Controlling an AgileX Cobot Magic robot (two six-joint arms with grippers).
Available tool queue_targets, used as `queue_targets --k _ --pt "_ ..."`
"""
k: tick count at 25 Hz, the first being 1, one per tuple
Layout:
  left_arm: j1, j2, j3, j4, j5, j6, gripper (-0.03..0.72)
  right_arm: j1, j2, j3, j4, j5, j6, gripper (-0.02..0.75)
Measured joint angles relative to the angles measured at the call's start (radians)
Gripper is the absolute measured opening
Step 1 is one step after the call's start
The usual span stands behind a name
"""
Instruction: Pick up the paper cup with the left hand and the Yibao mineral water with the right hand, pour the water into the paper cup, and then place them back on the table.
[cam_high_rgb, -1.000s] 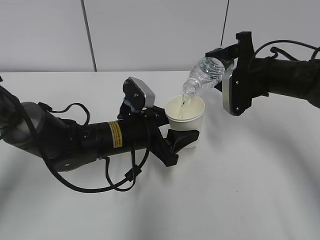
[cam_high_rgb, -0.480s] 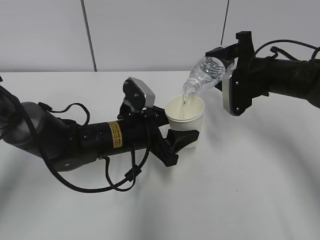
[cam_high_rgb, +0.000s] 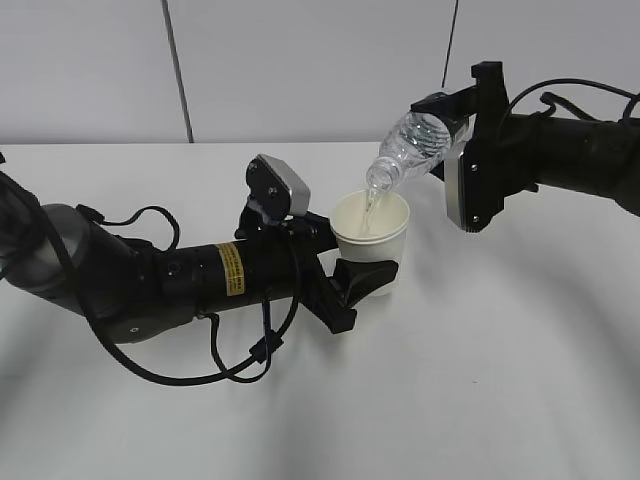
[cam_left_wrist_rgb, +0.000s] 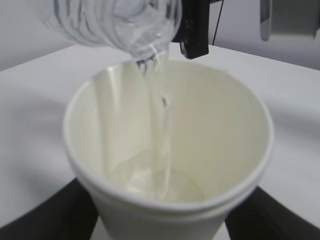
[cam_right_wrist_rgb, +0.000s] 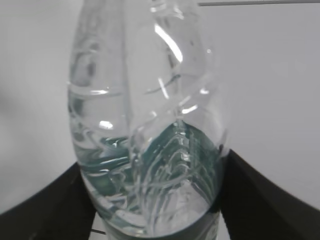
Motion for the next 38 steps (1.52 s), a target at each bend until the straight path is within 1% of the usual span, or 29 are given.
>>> queue_targets --k 38 --pt "0.0 0.0 0.0 0.0 0.007 0.0 0.451 0.0 -0.002 -0.002 0.029 -0.003 -0.029 0.508"
